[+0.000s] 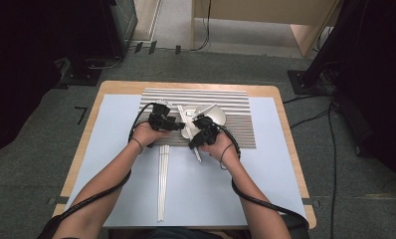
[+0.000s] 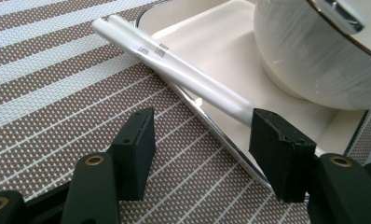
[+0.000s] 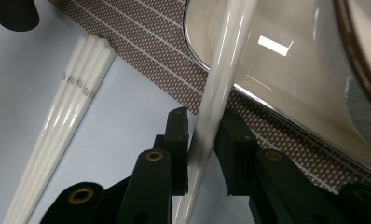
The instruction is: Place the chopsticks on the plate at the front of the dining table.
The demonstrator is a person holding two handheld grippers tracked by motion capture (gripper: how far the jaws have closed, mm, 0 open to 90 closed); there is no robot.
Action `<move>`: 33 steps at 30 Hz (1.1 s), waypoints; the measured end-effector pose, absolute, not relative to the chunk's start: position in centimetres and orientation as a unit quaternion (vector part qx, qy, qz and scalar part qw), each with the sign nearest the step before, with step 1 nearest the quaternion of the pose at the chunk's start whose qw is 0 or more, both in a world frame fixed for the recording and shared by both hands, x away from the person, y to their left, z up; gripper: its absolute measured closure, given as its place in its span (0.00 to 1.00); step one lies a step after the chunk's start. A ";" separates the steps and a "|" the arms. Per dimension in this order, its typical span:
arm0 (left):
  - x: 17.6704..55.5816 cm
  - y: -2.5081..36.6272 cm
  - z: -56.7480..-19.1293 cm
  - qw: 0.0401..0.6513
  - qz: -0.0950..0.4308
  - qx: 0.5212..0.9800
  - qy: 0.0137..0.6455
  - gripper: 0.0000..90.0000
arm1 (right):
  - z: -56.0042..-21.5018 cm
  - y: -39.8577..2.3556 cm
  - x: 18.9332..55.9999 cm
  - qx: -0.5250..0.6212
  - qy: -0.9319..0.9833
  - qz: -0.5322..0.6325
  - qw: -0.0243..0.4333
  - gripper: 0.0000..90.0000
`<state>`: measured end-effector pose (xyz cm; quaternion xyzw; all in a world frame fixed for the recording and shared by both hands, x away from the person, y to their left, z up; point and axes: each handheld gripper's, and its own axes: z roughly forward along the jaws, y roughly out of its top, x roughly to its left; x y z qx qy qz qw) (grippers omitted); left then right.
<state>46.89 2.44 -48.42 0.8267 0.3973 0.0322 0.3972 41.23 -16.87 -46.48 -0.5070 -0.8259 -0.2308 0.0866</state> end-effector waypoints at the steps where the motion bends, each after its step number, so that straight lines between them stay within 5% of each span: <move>1: 46.9 2.5 -48.5 0.397 0.032 0.827 0.398 0.45 | -46.5 -16.9 41.3 -0.505 -0.827 -0.232 0.086 0.83; 33: 47.1 0.8 -48.7 0.401 0.052 0.829 0.387 0.40 | -46.9 -16.5 41.4 -0.501 -0.821 -0.255 0.098 0.71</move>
